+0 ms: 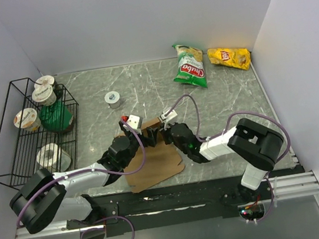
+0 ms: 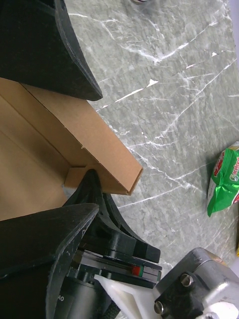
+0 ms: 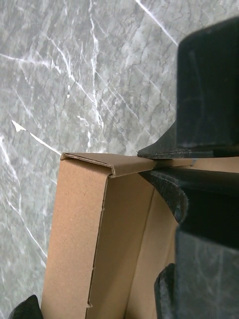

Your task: Fold the paper box

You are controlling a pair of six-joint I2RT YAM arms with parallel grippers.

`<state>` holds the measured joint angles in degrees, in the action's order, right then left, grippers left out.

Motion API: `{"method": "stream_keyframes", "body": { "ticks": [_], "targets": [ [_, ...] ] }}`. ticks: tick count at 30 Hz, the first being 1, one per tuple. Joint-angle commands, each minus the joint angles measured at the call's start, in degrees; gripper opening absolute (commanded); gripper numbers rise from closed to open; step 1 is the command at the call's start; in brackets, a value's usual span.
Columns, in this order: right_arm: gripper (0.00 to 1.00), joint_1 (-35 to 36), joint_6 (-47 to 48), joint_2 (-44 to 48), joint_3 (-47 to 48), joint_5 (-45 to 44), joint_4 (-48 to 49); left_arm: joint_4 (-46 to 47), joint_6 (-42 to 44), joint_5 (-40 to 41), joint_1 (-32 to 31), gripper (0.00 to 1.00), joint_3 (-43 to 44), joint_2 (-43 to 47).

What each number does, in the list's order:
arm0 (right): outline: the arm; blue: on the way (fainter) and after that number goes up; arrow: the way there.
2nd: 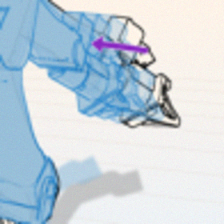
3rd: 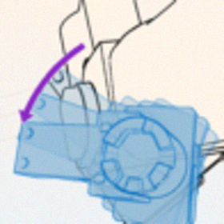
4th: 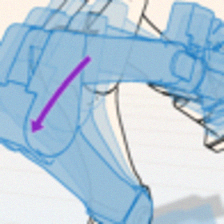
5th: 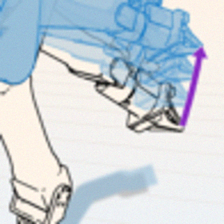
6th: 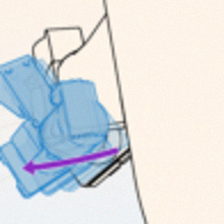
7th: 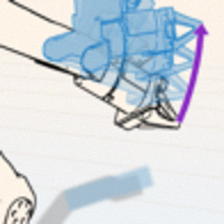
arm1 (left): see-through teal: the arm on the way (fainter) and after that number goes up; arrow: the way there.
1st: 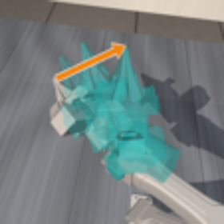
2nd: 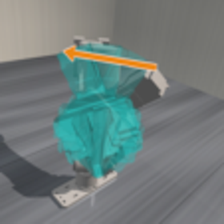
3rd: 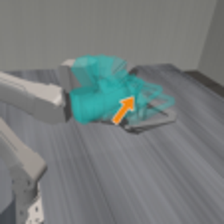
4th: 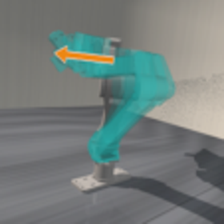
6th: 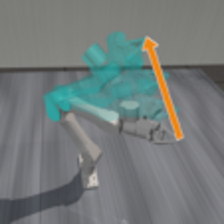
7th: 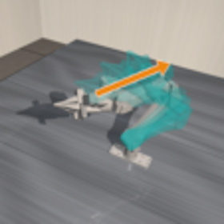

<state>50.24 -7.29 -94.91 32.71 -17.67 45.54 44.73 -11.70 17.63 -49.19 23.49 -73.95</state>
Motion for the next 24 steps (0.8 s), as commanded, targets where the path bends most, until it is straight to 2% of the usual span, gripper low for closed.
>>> {"method": "stream_keyframes", "body": {
  "ticks": [1, 4, 9, 18, 22, 24],
  "targets": [
    [0.06, 1.0, -0.7, -0.9, 3.0, -5.8, 2.4, -9.0, -3.6, -3.7, -0.6, 0.89, -2.5, -0.9],
    [0.00, 1.3, -0.6, -1.1, 3.1, -6.8, 2.0, -8.3, -3.6, -3.7, -0.6, 0.92, -2.7, -0.7],
    [0.00, 1.4, -0.4, -0.1, 2.6, -7.9, -0.3, -10.2, -3.6, -3.3, -0.4, 0.99, -1.7, 1.6],
    [0.00, 0.6, 0.0, 3.5, 0.7, -6.6, -3.9, -22.1, -3.7, -0.1, 0.8, 0.96, 0.2, 17.2],
    [0.00, -0.5, 0.2, 6.0, -0.6, -5.2, -5.6, -30.8, -6.0, 5.7, 0.9, 0.96, 1.2, 24.4],
    [0.00, -1.0, 0.1, 7.1, -1.2, -4.1, -6.4, -32.2, -7.4, 7.8, 1.1, 0.96, 0.9, 27.0]
  ]
}}
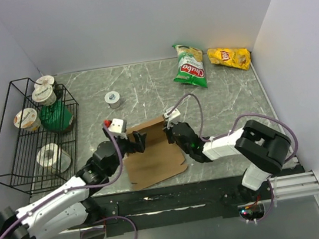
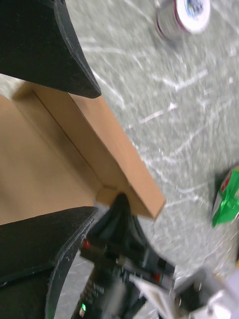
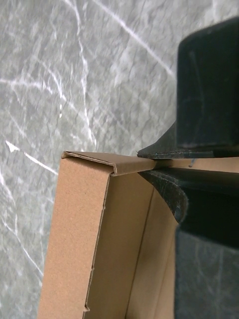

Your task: Fold the paper box

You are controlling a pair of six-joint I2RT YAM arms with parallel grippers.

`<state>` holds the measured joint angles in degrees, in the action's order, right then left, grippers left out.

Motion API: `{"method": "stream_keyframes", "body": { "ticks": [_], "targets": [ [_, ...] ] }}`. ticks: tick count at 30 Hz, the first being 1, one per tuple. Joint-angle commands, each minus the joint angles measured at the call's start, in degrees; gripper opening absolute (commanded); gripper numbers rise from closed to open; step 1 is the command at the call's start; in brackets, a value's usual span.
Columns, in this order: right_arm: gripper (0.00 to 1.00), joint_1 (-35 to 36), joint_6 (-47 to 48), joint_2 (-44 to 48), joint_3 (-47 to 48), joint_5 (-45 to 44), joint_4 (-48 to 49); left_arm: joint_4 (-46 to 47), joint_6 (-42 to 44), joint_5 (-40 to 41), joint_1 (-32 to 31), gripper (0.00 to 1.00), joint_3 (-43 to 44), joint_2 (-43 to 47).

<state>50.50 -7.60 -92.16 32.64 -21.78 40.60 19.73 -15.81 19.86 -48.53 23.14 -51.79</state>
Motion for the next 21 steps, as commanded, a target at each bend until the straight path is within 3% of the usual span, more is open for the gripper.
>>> {"method": "stream_keyframes", "body": {
  "ticks": [1, 6, 12, 20, 21],
  "targets": [
    [0.00, -1.9, 0.5, 4.7, -1.4, 0.3, -2.1, -8.0, -3.8, 6.0, 0.6, 0.96, 0.4, 7.0],
    [0.00, -3.7, -0.2, 7.2, -2.5, 4.1, -4.1, -11.6, -10.2, 5.1, 1.2, 0.96, -2.6, 9.6],
    [0.00, -4.7, -0.7, 8.5, -2.3, 6.1, -7.1, -8.1, -12.4, 3.5, 1.3, 0.96, -7.4, 8.3],
    [0.00, -5.7, -1.7, 9.3, -2.1, 8.5, -8.3, -5.8, -13.5, 10.8, 1.3, 1.00, -3.1, -5.7],
    [0.00, -5.8, -1.9, 9.1, -2.1, 8.5, -8.3, -5.1, -13.7, 11.3, 1.3, 0.96, -2.5, -8.1]
  ]
}}
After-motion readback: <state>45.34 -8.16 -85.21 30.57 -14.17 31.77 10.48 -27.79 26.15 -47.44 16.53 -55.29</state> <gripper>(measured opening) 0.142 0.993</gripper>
